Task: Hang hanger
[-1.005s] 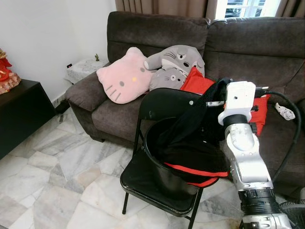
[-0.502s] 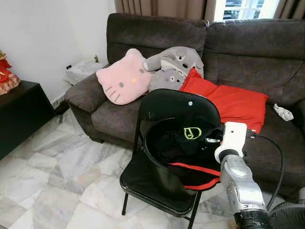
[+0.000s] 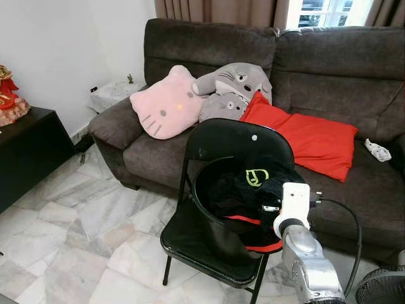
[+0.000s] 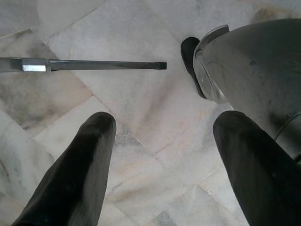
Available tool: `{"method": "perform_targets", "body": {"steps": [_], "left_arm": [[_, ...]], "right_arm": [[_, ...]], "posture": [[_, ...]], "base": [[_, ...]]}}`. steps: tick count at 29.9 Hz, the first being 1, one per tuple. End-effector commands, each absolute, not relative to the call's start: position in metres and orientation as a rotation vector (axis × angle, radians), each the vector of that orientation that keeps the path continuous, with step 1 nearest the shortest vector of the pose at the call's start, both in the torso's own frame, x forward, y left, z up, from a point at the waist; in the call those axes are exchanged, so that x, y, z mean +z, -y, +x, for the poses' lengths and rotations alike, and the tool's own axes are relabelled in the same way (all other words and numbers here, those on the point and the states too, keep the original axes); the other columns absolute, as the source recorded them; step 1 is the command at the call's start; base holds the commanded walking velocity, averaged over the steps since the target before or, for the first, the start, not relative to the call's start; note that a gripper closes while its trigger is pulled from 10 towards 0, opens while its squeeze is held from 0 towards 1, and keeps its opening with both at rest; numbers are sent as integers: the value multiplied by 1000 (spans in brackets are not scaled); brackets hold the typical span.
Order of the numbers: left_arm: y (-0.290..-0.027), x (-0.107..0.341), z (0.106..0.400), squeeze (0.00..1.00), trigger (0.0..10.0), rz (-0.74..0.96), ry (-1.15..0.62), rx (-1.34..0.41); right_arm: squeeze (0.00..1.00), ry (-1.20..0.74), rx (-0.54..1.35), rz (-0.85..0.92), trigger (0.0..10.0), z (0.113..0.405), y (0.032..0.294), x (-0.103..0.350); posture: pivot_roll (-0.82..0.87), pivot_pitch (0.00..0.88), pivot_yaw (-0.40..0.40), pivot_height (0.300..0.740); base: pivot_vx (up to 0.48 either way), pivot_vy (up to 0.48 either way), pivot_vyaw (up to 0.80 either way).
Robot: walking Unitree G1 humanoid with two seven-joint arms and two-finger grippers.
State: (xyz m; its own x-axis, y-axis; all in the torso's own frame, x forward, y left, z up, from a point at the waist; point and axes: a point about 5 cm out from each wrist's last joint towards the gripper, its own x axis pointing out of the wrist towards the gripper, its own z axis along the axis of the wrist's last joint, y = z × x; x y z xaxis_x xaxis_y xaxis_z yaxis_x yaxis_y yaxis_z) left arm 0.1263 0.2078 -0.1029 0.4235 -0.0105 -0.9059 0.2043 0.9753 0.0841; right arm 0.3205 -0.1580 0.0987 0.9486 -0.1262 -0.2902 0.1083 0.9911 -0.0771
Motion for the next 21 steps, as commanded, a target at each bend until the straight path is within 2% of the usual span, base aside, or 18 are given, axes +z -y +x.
{"method": "perform_targets", "body": {"steps": [1, 14, 21], "left_arm": [[-213, -103, 123, 0, 10000, 198, -1147, -127], [-213, -103, 124, 0, 10000, 198, -1147, -132], [-213, -103, 124, 0, 10000, 196, -1148, -133]], "right_arm": [[0, -279, -109, -78, 10000, 320, 152, 105], [0, -216, -111, -134, 10000, 322, 145, 119], [0, -285, -202, -110, 10000, 320, 160, 106]], "posture": [[-82, 0, 104, 740], [-83, 0, 106, 740], [-80, 0, 106, 740]], "base": [[0, 0, 0], [0, 0, 0], [0, 0, 0]]}}
